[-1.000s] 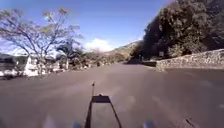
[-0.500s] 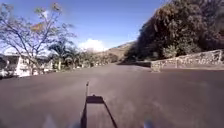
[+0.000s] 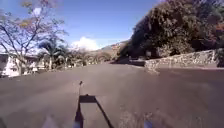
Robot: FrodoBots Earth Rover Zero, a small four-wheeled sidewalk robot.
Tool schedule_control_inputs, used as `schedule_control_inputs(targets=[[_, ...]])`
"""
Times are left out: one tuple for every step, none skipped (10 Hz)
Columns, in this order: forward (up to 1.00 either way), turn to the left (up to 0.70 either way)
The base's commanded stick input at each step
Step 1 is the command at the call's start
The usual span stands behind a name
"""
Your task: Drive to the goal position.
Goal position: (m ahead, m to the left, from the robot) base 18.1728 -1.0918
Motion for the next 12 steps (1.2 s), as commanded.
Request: schedule_control_inputs(targets=[[0.70, 0.00], [0.70, 0.00], [0.70, 0.00], [0.70, 0.00], [0.70, 0.00], [0.70, 0.00], [0.70, 0.00], [0.70, 0.00], [0.70, 0.00], [0.70, 0.00], [0.70, 0.00], [0.70, 0.00]])
